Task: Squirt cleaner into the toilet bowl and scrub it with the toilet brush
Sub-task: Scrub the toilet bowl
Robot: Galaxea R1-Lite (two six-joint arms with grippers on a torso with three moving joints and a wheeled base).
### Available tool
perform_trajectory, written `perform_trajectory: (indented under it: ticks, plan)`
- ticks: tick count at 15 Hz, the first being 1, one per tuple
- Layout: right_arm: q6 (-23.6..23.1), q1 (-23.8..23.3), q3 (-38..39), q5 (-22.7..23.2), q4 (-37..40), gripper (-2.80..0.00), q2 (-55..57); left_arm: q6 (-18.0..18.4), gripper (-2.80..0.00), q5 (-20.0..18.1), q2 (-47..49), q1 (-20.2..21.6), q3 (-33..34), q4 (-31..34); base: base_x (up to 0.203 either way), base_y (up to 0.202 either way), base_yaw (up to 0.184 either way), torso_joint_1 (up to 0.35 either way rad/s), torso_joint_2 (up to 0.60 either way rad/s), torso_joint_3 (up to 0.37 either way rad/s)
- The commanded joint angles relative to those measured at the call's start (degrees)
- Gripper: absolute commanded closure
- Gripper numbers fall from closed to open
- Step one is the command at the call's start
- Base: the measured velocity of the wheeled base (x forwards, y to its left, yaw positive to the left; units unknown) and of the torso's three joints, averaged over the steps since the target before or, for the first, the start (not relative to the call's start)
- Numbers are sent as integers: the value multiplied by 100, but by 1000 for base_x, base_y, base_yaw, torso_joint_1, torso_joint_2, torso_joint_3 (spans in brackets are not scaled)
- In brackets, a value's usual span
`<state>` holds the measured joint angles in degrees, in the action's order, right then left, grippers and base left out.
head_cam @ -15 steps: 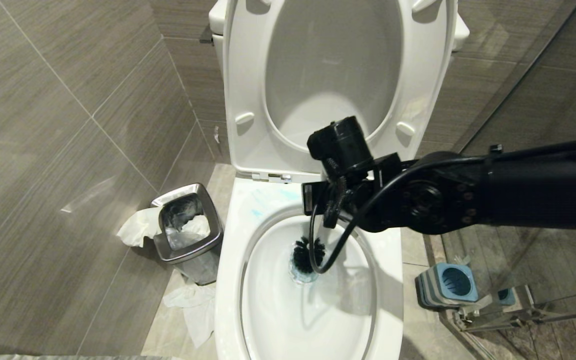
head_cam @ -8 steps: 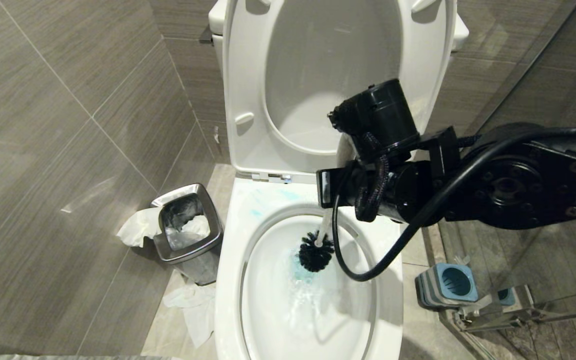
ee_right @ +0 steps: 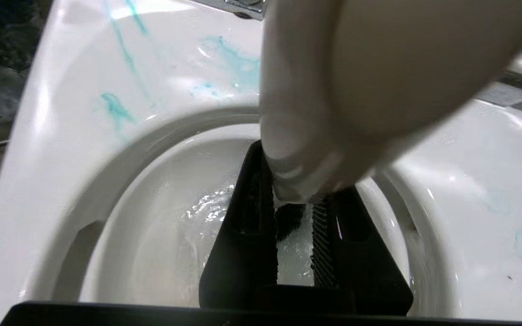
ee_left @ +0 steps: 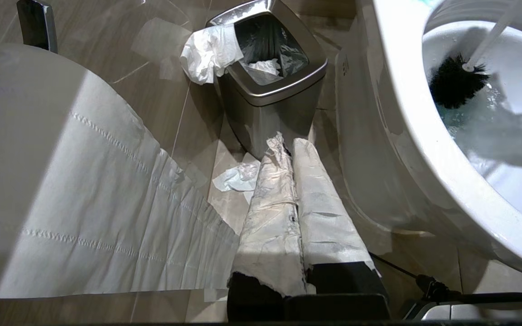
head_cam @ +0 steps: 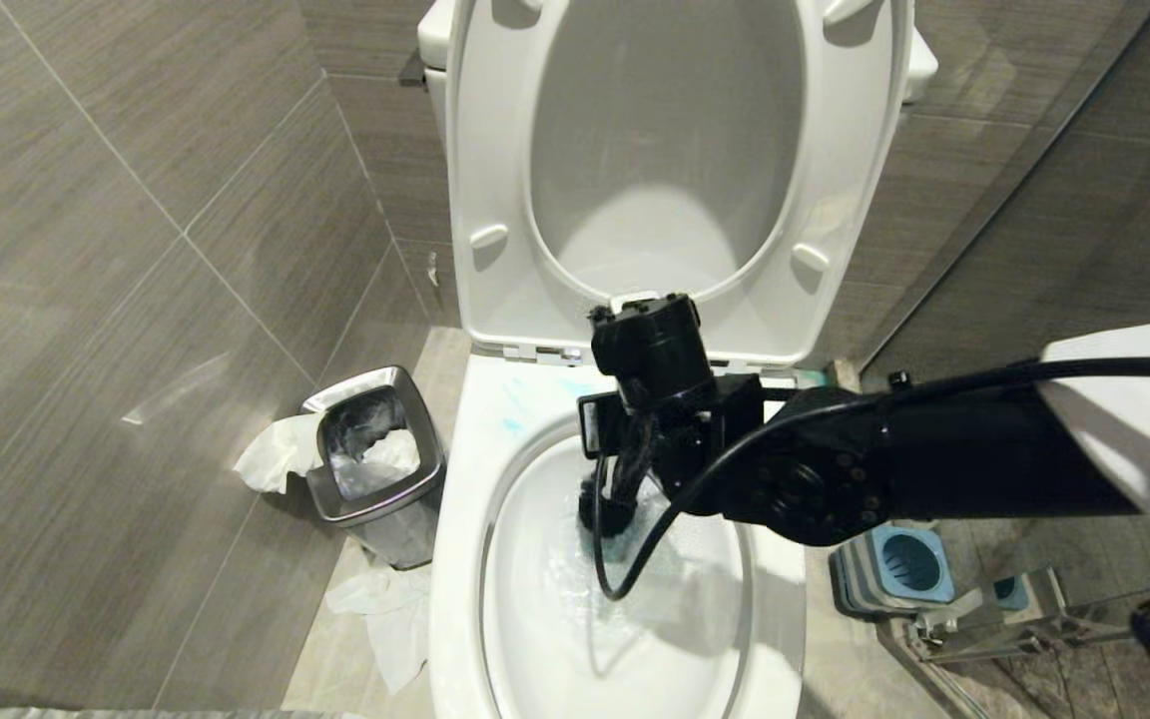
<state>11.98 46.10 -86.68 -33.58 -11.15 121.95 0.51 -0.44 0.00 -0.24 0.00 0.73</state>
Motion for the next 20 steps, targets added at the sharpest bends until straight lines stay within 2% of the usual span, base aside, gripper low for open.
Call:
perform_trajectory:
  ticks: [1, 3, 5, 11, 15, 20]
  plan:
    - [-432, 3, 379, -88, -853, 0, 356, 2, 0, 0, 0, -2, 9, -3, 0, 0, 0, 0, 0, 0]
    - [-748, -1, 770, -100, -1350, 0, 336, 2, 0, 0, 0, -2, 9, -3, 0, 0, 0, 0, 0, 0]
    - [-780, 22, 1027, -107, -1502, 0, 75, 5, 0, 0, 0, -2, 9, -3, 0, 0, 0, 0, 0, 0]
    - [-863, 189, 1164, -240, -1088, 0, -1506, 2, 0, 0, 0, -2, 9, -3, 0, 0, 0, 0, 0, 0]
    - [-815, 241, 1404, -263, -1056, 0, -1529, 2, 0, 0, 0, -2, 9, -3, 0, 0, 0, 0, 0, 0]
    - [-688, 292, 1407, -223, -1102, 0, -935, 2, 0, 0, 0, -2, 9, -3, 0, 0, 0, 0, 0, 0]
